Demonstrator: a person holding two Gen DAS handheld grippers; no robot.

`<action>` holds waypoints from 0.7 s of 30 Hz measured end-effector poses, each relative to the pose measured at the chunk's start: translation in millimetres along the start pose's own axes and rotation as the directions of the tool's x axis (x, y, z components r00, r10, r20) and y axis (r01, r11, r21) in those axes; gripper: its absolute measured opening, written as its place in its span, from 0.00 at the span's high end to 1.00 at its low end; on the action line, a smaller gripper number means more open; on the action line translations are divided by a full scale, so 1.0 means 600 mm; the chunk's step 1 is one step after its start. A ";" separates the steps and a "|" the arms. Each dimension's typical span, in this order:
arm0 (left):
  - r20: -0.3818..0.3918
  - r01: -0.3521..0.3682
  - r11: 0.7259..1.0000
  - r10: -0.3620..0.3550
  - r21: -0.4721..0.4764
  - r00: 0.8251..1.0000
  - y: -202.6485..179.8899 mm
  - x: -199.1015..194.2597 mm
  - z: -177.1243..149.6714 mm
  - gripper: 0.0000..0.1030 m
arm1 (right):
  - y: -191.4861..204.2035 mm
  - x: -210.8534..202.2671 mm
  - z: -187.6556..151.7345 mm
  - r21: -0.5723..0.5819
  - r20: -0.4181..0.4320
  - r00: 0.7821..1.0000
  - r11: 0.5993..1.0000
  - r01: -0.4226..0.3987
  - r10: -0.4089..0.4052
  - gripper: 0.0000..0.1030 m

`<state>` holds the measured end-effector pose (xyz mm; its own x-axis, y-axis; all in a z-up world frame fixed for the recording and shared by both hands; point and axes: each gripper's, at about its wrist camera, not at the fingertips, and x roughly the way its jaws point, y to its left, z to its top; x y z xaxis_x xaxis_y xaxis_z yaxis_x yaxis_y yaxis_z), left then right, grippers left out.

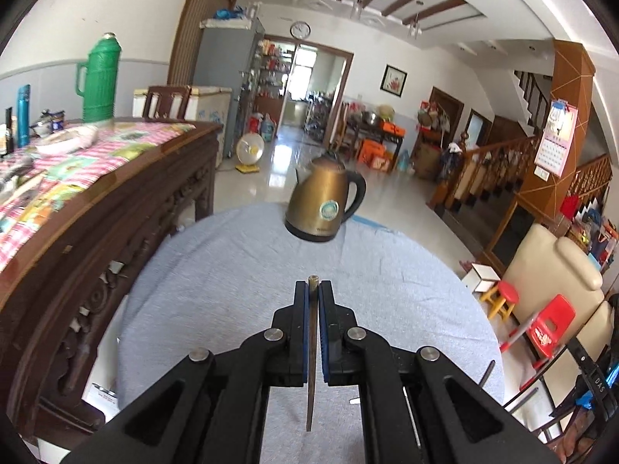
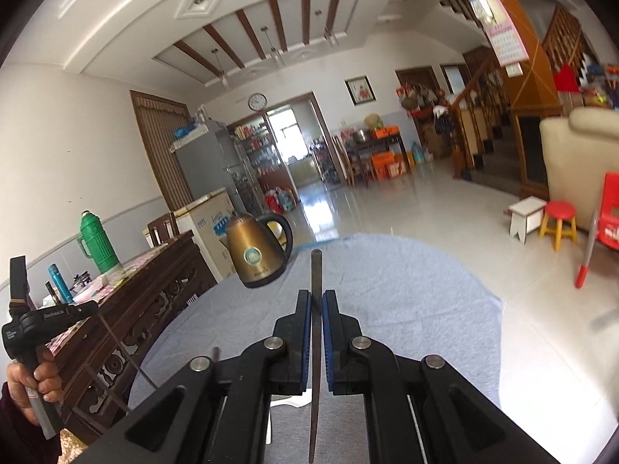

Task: Organize utensils
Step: 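Lift both held chopsticks and carry them over the grey holder cup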

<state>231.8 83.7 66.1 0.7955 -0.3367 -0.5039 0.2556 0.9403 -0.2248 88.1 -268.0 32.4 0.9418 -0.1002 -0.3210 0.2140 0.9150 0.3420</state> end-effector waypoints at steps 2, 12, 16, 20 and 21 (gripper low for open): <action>0.021 -0.007 1.000 0.007 0.002 1.000 0.003 -0.025 0.000 0.95 | 0.012 -0.019 0.005 -0.016 0.025 1.000 1.000 -0.003 0.004 0.94; 0.096 -0.011 0.997 0.004 0.077 0.995 -0.010 -0.147 0.009 0.95 | 0.069 -0.095 0.024 -0.062 0.097 0.991 0.994 -0.087 0.093 0.94; 0.103 -0.001 0.995 -0.009 0.099 0.995 -0.019 -0.192 0.010 0.95 | 0.083 -0.116 0.027 -0.065 0.104 0.988 0.992 -0.109 0.115 0.94; 0.107 0.017 0.993 -0.030 0.117 0.994 -0.031 -0.233 0.008 0.95 | 0.095 -0.131 0.023 -0.069 0.108 0.985 0.989 -0.128 0.135 0.94; 0.107 0.025 0.992 -0.038 0.122 0.994 -0.035 -0.241 0.007 0.95 | 0.100 -0.133 0.022 -0.071 0.109 0.984 0.989 -0.133 0.140 0.94</action>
<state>113.7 113.1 147.3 0.8393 -0.3649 -0.4030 0.3405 0.9307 -0.1336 29.1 -210.1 90.4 0.9851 -0.0131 -0.1715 0.0680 0.9456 0.3181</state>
